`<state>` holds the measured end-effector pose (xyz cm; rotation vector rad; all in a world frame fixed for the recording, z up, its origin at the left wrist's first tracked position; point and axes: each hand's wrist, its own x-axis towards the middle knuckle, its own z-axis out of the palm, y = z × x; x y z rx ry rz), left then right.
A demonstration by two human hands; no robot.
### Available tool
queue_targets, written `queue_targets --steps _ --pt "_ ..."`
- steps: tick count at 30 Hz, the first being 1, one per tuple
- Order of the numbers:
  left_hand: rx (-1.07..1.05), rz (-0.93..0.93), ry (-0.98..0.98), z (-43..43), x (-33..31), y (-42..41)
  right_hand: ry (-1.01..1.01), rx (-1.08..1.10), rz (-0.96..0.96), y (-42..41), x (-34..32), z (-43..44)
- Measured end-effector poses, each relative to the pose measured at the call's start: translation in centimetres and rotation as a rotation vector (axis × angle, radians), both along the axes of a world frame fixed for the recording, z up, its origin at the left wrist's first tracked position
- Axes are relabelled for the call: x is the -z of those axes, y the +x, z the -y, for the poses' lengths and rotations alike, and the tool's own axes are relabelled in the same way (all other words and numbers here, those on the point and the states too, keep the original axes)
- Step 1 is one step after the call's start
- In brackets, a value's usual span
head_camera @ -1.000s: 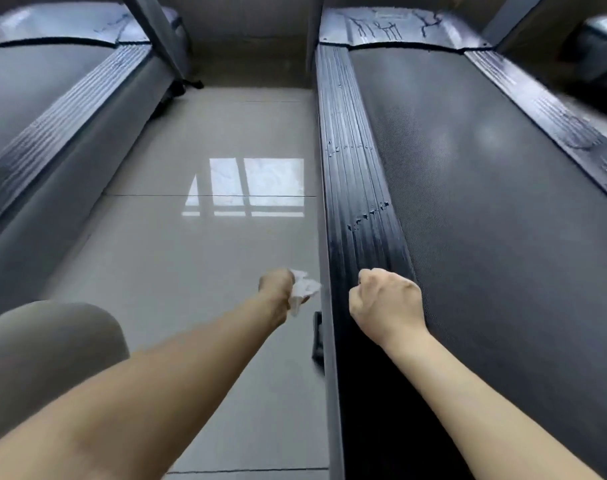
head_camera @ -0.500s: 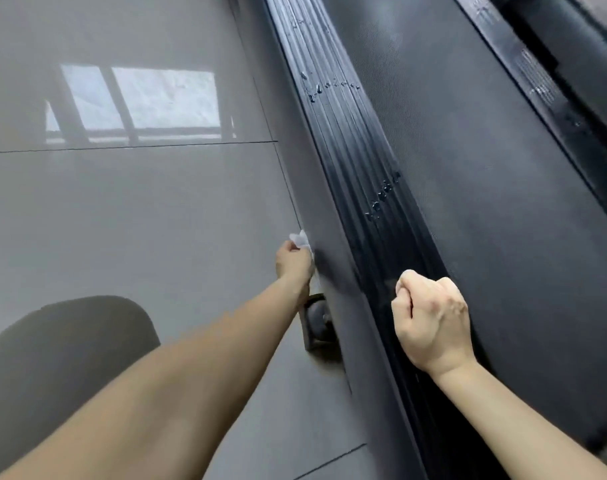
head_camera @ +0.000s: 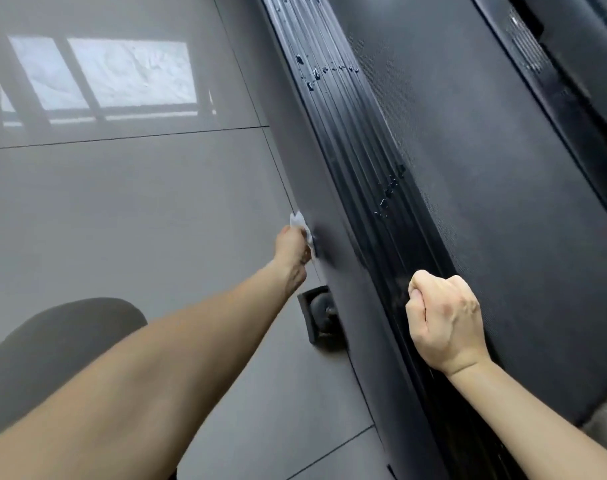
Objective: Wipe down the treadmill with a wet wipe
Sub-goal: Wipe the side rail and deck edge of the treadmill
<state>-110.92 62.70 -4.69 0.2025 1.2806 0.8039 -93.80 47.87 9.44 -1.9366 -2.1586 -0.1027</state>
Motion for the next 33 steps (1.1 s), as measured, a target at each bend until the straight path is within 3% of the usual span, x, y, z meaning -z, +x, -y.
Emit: queue_targets --steps 7,12,16,18,21,24,29,33 --pt "0.213 0.164 -0.116 8.8 -4.9 0.6 -0.03 0.003 0.044 -0.1 -0.2 -0.4" --pt "0.495 0.155 0.153 12.9 -11.0 -0.3 0.001 0.025 0.108 -0.6 -0.1 -0.1" --pt "0.394 -0.064 0.314 8.1 -11.5 -0.6 0.025 -0.039 0.163 -0.7 -0.1 -1.0" --pt "0.261 -0.156 0.297 4.3 -10.1 -1.3 0.06 -0.041 0.228 -1.2 -0.3 -2.1" --pt "0.059 -0.079 0.19 1.6 -7.9 -2.5 0.078 -0.032 0.253 -1.7 -0.3 -1.8" --pt "-0.065 0.08 0.098 4.7 -6.8 -1.0 0.099 -0.074 0.226 -1.5 -1.2 -2.6" --pt "-0.003 0.053 0.048 13.5 -6.4 1.7 0.099 -0.038 0.053 -3.2 -1.0 -7.1" --pt "0.0 0.045 0.16 11.7 -6.6 0.5 0.118 -0.008 -0.018 -4.2 0.6 -8.6"
